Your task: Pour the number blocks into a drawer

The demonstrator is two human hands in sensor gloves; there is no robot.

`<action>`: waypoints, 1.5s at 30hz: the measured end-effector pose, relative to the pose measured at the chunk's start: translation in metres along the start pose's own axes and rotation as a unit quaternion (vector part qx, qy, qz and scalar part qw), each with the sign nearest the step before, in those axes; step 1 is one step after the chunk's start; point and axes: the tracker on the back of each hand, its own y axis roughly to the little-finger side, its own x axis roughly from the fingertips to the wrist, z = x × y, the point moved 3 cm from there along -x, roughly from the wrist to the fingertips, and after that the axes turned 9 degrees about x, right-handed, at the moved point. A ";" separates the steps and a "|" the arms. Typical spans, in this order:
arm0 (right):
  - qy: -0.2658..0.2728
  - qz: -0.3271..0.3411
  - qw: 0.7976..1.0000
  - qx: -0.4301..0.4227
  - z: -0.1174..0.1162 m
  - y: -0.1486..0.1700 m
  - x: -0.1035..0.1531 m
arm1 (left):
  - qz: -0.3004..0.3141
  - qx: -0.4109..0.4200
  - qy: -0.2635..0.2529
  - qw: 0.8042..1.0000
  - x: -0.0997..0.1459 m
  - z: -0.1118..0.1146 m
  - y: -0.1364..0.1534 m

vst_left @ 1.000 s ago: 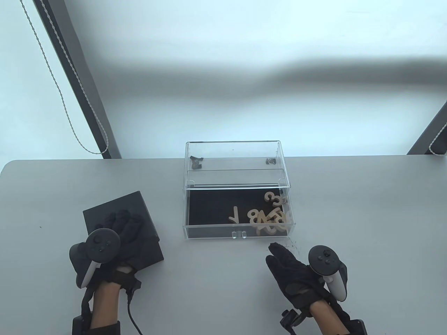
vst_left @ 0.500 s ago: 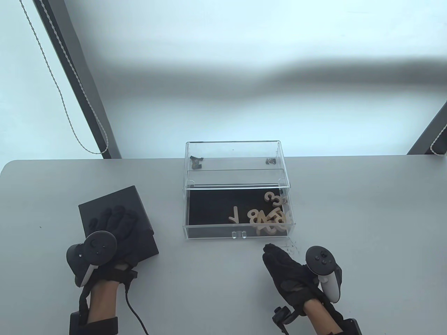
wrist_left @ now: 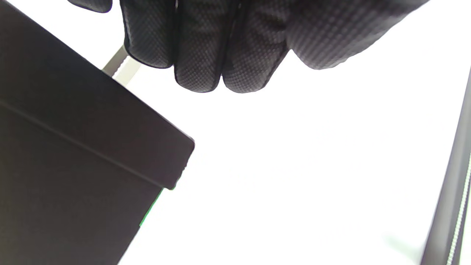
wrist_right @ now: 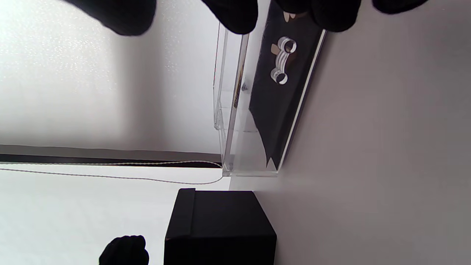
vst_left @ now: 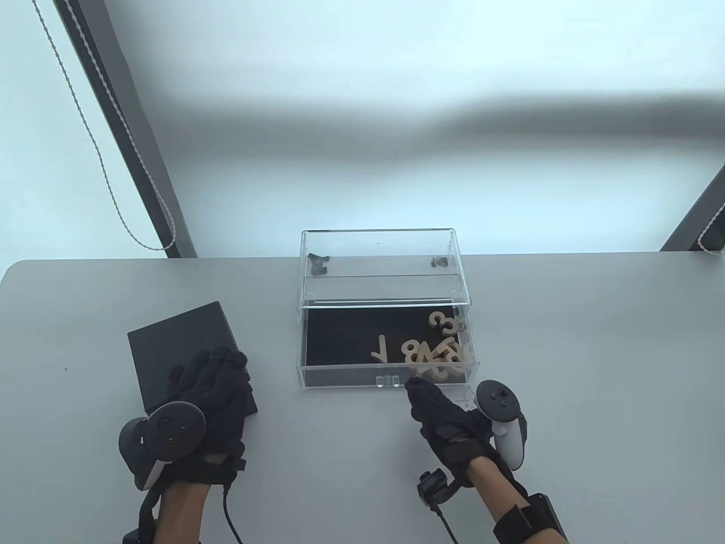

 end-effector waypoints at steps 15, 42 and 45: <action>-0.084 -0.028 0.988 -0.127 -0.026 0.021 -0.047 | 0.059 0.005 0.107 0.992 0.009 0.058 -0.040; -0.009 0.014 0.980 -0.198 -0.022 0.020 -0.080 | 0.030 0.015 0.158 0.987 0.010 0.079 -0.035; -0.009 0.014 0.981 -0.191 -0.020 0.017 -0.089 | 0.029 0.015 0.159 0.987 0.010 0.079 -0.034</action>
